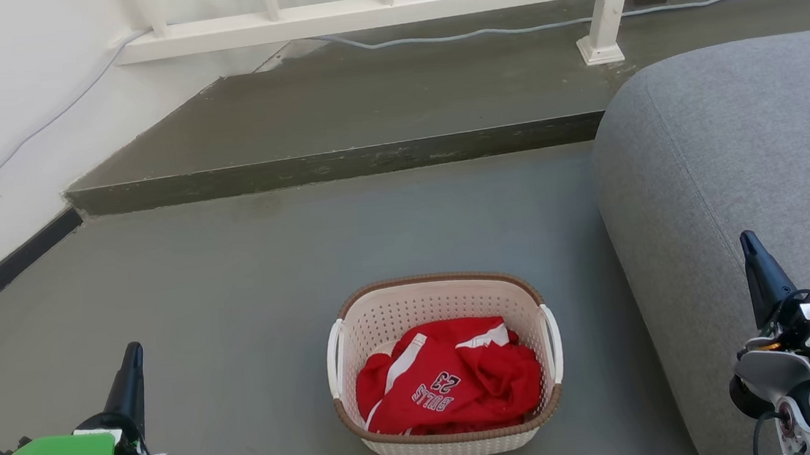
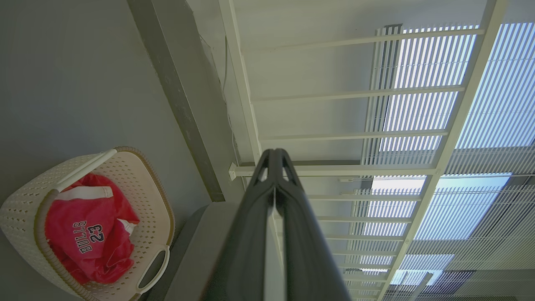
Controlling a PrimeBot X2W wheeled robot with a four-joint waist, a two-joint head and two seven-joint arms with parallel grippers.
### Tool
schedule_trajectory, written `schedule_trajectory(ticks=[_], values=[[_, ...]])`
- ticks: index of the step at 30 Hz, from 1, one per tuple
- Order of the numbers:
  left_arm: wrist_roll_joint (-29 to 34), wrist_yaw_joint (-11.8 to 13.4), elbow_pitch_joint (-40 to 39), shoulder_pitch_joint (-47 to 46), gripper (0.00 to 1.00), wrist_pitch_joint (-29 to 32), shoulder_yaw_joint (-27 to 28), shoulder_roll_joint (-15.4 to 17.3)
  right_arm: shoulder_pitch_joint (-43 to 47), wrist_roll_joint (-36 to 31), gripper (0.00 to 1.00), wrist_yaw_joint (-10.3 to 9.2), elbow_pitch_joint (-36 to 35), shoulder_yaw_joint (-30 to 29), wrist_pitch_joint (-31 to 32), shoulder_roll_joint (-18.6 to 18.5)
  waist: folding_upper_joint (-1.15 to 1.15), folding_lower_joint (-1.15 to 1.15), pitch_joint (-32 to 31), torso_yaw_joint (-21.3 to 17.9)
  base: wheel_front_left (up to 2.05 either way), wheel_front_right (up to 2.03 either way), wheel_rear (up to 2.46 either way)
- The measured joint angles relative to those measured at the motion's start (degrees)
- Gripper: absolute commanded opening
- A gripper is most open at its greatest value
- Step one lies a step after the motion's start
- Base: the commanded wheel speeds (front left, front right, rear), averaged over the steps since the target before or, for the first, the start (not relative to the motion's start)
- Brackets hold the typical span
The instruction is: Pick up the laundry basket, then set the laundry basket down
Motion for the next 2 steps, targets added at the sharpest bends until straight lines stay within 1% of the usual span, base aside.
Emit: schedule_trajectory(ticks=[2], values=[[0.00, 0.00, -0.01, 0.00, 0.00, 0.00, 0.00, 0.00, 0.00, 0.01, 0.00, 0.00, -0.01, 0.00, 0.00, 0.00, 0.00, 0.00, 0.00, 0.00, 0.00, 0.00, 0.00]])
